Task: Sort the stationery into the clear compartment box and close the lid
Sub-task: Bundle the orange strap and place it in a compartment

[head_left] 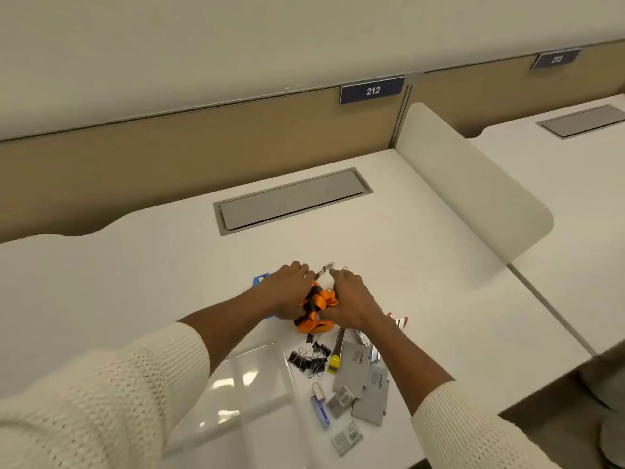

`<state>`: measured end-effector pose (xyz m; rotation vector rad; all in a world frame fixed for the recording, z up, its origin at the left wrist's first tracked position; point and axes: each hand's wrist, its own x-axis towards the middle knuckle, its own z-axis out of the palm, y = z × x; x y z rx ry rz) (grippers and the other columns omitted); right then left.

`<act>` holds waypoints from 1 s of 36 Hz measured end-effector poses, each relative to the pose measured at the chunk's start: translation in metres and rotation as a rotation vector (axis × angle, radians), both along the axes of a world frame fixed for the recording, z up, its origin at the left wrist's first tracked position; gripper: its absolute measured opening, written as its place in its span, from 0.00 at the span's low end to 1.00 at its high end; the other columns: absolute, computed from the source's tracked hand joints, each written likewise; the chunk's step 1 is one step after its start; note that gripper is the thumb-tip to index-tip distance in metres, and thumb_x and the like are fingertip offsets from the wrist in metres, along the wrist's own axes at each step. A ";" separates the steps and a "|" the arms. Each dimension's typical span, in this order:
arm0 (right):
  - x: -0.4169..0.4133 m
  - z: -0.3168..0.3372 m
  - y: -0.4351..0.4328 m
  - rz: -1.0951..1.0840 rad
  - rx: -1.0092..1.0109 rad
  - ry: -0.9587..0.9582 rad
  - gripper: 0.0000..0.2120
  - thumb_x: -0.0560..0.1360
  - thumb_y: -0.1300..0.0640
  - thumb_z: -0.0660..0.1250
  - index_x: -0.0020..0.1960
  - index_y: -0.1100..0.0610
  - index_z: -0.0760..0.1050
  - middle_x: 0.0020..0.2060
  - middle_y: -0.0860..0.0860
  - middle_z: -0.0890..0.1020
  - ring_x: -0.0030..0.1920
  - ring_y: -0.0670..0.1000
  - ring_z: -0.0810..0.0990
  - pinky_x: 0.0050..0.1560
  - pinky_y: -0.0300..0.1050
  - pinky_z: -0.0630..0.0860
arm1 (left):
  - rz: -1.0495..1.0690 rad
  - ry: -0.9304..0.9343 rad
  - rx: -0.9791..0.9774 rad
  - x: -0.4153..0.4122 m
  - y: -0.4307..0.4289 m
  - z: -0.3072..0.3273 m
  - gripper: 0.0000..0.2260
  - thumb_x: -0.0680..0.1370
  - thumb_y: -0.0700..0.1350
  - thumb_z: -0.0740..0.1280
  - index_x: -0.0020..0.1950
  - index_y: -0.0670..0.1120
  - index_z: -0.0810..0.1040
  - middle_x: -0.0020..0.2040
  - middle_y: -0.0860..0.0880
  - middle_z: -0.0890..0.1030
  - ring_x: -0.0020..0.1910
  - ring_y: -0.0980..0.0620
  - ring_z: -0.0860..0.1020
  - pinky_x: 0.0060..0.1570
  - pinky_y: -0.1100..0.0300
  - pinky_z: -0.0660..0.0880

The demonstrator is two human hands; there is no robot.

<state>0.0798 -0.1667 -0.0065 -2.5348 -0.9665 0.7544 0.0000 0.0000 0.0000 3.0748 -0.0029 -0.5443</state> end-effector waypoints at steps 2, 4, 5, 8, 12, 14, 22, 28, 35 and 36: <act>0.001 -0.002 0.004 0.019 -0.017 -0.002 0.53 0.66 0.45 0.79 0.82 0.57 0.55 0.77 0.61 0.65 0.76 0.63 0.62 0.70 0.57 0.70 | 0.011 -0.001 -0.022 0.005 -0.001 -0.004 0.29 0.76 0.54 0.70 0.72 0.42 0.68 0.68 0.41 0.72 0.65 0.43 0.71 0.64 0.49 0.73; 0.002 -0.005 0.007 0.031 -0.063 0.007 0.51 0.65 0.46 0.79 0.80 0.58 0.58 0.74 0.61 0.68 0.73 0.63 0.65 0.68 0.57 0.71 | 0.023 0.016 -0.051 0.006 -0.003 -0.009 0.28 0.76 0.52 0.71 0.72 0.42 0.68 0.65 0.41 0.73 0.63 0.43 0.72 0.62 0.50 0.74; 0.003 -0.009 0.009 0.042 -0.081 0.004 0.50 0.65 0.46 0.80 0.79 0.58 0.60 0.73 0.61 0.69 0.72 0.63 0.66 0.67 0.57 0.72 | 0.028 0.039 -0.058 0.008 -0.004 -0.012 0.26 0.76 0.51 0.71 0.70 0.42 0.69 0.64 0.41 0.74 0.61 0.43 0.72 0.61 0.49 0.74; 0.003 -0.015 0.014 0.046 -0.095 -0.002 0.47 0.64 0.47 0.80 0.77 0.57 0.63 0.69 0.61 0.70 0.69 0.63 0.68 0.63 0.55 0.74 | 0.078 0.047 -0.113 0.010 -0.007 -0.019 0.24 0.76 0.47 0.71 0.68 0.43 0.69 0.61 0.42 0.75 0.59 0.43 0.73 0.57 0.50 0.74; 0.001 -0.023 0.020 0.025 -0.017 -0.057 0.33 0.66 0.52 0.78 0.69 0.55 0.72 0.62 0.59 0.75 0.60 0.61 0.74 0.53 0.50 0.75 | 0.204 0.007 -0.221 0.011 -0.010 -0.026 0.23 0.76 0.43 0.72 0.69 0.43 0.69 0.62 0.42 0.75 0.59 0.43 0.74 0.56 0.52 0.74; 0.000 -0.024 0.022 0.005 0.028 -0.079 0.25 0.67 0.55 0.76 0.63 0.55 0.76 0.56 0.58 0.79 0.54 0.61 0.78 0.47 0.47 0.74 | 0.253 -0.016 -0.267 0.011 -0.011 -0.025 0.20 0.76 0.42 0.72 0.66 0.43 0.71 0.61 0.42 0.76 0.57 0.43 0.75 0.54 0.52 0.72; -0.001 0.001 0.025 -0.079 0.193 -0.159 0.15 0.68 0.58 0.75 0.54 0.51 0.81 0.45 0.50 0.85 0.46 0.56 0.82 0.45 0.51 0.80 | 0.407 -0.207 -0.429 0.004 -0.007 0.003 0.10 0.75 0.40 0.72 0.54 0.43 0.76 0.52 0.43 0.78 0.48 0.45 0.76 0.45 0.55 0.70; -0.009 0.050 0.015 -0.052 0.364 -0.170 0.16 0.68 0.51 0.80 0.55 0.50 0.83 0.44 0.48 0.87 0.43 0.51 0.82 0.46 0.44 0.78 | 0.493 -0.366 -0.562 -0.022 -0.005 0.056 0.13 0.73 0.43 0.76 0.56 0.44 0.81 0.51 0.46 0.83 0.48 0.48 0.79 0.49 0.53 0.80; -0.054 0.098 0.009 0.059 0.388 -0.087 0.18 0.66 0.51 0.80 0.55 0.46 0.83 0.44 0.43 0.86 0.43 0.46 0.82 0.45 0.38 0.77 | 0.560 -0.323 -0.567 -0.087 -0.005 0.110 0.14 0.73 0.48 0.78 0.57 0.48 0.82 0.51 0.50 0.83 0.50 0.50 0.80 0.49 0.57 0.80; -0.061 0.103 0.009 0.074 0.400 -0.069 0.18 0.66 0.51 0.79 0.55 0.46 0.83 0.43 0.43 0.86 0.42 0.46 0.82 0.44 0.39 0.78 | 0.571 -0.320 -0.569 -0.097 -0.004 0.116 0.14 0.73 0.48 0.78 0.57 0.49 0.82 0.51 0.51 0.84 0.49 0.51 0.80 0.48 0.58 0.80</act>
